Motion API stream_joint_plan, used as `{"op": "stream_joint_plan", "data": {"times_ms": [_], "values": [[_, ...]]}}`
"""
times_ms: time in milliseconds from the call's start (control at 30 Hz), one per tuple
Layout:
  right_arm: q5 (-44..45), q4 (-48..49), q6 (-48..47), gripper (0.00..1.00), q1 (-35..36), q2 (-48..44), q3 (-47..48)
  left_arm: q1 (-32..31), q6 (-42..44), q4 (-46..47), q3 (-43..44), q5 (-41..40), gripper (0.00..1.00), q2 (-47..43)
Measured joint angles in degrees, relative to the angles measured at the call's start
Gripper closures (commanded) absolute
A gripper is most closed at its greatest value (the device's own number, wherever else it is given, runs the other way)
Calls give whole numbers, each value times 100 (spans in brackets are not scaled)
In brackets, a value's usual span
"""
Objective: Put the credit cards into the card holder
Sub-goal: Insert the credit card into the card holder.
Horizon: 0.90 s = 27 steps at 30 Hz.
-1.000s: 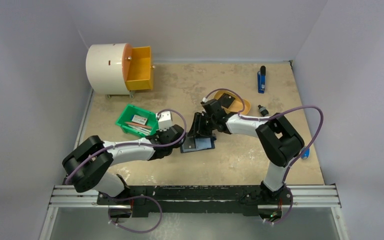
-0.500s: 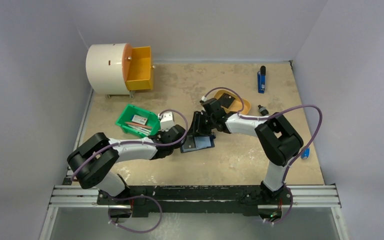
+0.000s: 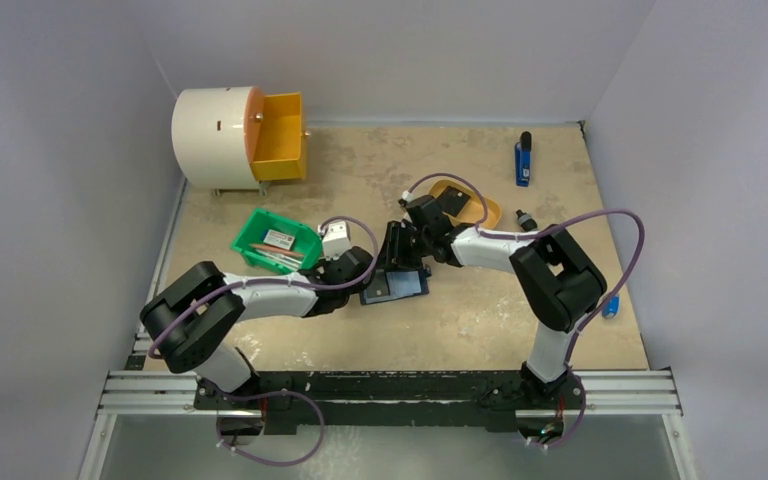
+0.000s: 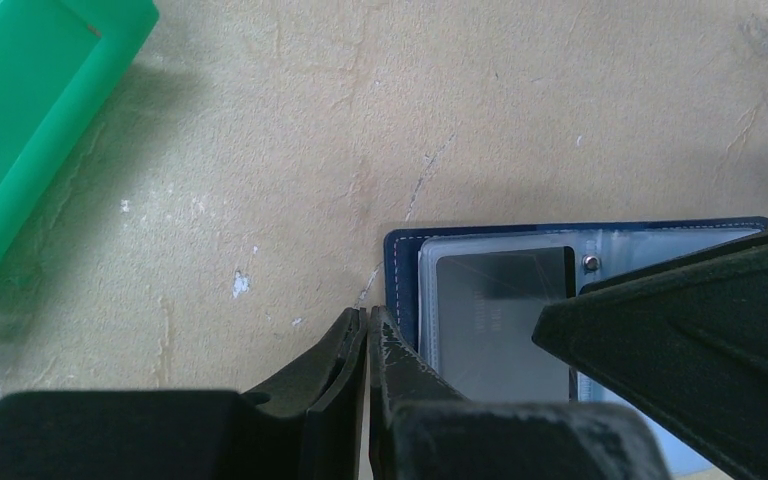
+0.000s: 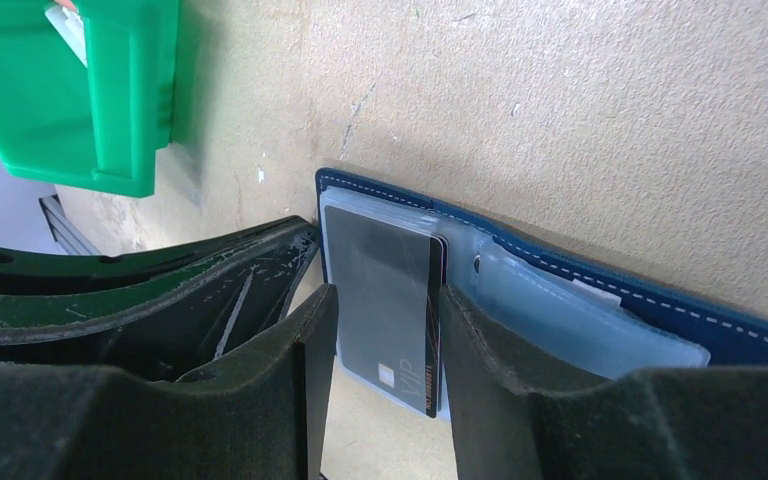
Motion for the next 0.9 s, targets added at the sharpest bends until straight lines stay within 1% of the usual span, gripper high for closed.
{"op": "stream_joint_plan", "data": {"times_ms": [200,333,433,500,600,700,800,867,900], "values": [[-48,68,20,56,-2,0,-48,9,7,-2,22,-2,96,20],[-59,90,85,53,-2,-22,-136,39,17,-20,33,-9,96,17],[-52,15,166,51,-9,-201,-302,39,17,-96,33,-28,95,-24],[-55,-94,186,50,-35,-409,-345,39,17,-234,33,-66,93,-120],[-57,-221,179,50,-109,-809,-345,39,20,-422,33,-116,83,-404],[0,-479,103,50,-260,-1294,-343,39,44,-570,33,-155,69,-809],[313,-883,-42,50,-597,-1899,-343,39,46,-761,33,-201,60,-1338],[595,-1014,-136,45,-911,-2312,-345,39,48,-920,31,-232,52,-1722],[734,-1021,-175,40,-1067,-2500,-345,39,48,-990,28,-249,49,-1888]]}}
